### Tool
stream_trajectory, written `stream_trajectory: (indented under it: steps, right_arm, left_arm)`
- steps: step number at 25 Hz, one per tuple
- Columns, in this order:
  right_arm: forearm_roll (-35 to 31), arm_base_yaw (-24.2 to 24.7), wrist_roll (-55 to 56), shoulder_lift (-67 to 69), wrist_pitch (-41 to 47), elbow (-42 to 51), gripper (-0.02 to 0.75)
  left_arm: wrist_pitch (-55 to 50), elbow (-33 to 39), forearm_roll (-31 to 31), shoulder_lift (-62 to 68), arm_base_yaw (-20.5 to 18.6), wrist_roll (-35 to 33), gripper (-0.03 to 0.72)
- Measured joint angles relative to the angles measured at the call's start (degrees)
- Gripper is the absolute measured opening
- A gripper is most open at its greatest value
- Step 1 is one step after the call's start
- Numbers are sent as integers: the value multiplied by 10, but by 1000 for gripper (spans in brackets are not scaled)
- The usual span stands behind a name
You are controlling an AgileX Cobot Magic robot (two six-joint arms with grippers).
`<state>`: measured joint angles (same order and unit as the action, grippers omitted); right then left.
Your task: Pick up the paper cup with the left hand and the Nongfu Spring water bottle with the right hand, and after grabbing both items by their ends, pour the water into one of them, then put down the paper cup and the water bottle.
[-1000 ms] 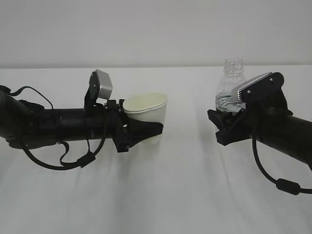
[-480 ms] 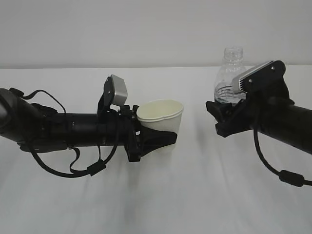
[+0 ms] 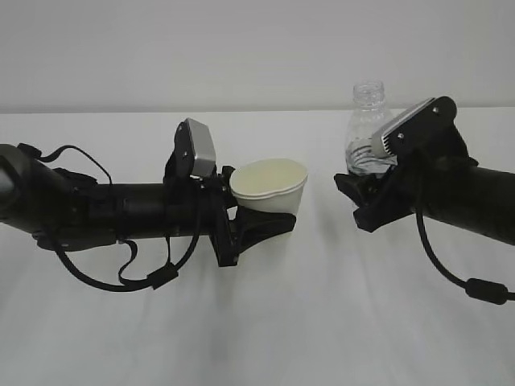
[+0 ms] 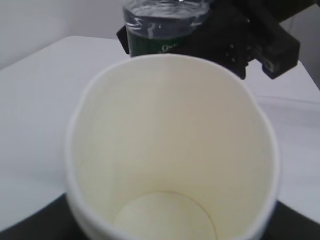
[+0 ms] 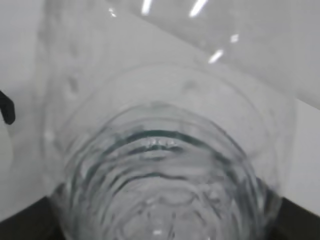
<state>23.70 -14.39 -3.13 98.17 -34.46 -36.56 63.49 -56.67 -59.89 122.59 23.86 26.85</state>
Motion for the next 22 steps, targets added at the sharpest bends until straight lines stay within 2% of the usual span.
stream_trajectory:
  steps: [8, 12, 16, 22]
  right_arm:
    - [44, 0, 1, 0, -22, -4, 494]
    - [46, 0, -4, 0, -28, -4, 494]
    - [46, 0, -62, 0, -29, -4, 494]
    - [28, 0, -129, 0, -29, -4, 494]
  left_arm:
    - [-10, -1, 19, -1, 38, -35, 431]
    - [-14, -1, 22, -1, 41, -37, 431]
    - [-14, -1, 22, -1, 41, -38, 431]
    - [-14, -1, -22, -1, 41, -38, 431]
